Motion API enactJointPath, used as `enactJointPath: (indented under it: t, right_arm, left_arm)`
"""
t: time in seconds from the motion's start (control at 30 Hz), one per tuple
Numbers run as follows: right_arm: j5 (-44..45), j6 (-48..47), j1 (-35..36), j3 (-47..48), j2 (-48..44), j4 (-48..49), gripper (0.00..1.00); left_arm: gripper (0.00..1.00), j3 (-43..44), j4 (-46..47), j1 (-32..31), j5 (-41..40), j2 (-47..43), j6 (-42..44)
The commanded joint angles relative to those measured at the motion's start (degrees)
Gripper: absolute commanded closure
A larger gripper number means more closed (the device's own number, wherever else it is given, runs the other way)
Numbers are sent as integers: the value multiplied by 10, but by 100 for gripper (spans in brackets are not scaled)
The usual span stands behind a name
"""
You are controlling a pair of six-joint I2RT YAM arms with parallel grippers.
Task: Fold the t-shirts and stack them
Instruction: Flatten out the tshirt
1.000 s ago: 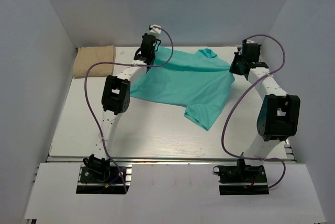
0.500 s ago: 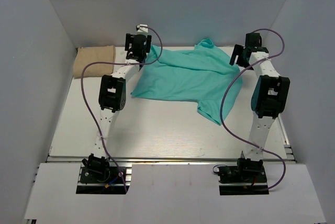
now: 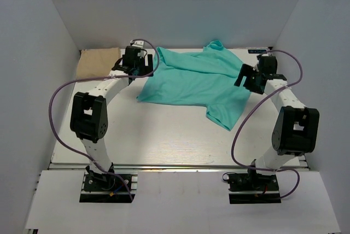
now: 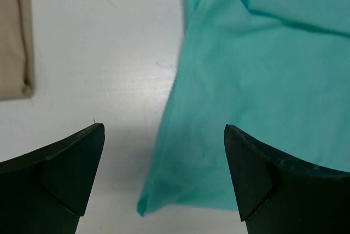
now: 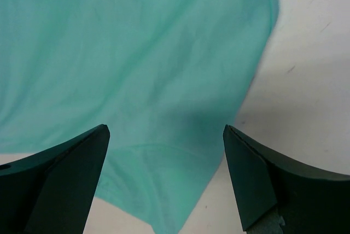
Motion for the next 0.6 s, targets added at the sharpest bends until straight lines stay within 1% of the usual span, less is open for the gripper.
enactJointPath:
  t: [0.0,0.1,0.2,0.23,0.33,0.37,0.43,0.47,0.57]
  right_arm:
    - [-40,21,-1,-61,-28,34,10]
    - [-40,21,-1,-99,-55,32,10]
    - [-48,24,0,-123,-74,38,10]
    - [-51,24,-2,-132,-76,37,10]
    - [-61,26,0,-141,-87,37,10]
    - [-64,27,-1,-144,-89,40,10]
    - [-68,28,-1,-154,-97,43,10]
    - [-66,29,0,-158,-98,43,10]
    - [-60,28,-1,-160,-99,39,10]
  left_arm:
    - [0,-45,-31,0,71,-22,-46]
    - [0,-65,-46,0,64,-22,-51]
    - [0,-105,-9,0,64,-27,-43]
    - [0,-106,-1,0,64,-27,-43]
    - [6,-97,-1,0,78,1,-43]
    - [11,-97,-6,0,78,6,-43]
    - [17,-90,-6,0,91,13,-43]
    - [19,-90,-6,0,91,13,-43]
    - [19,-107,12,0,114,13,-43]
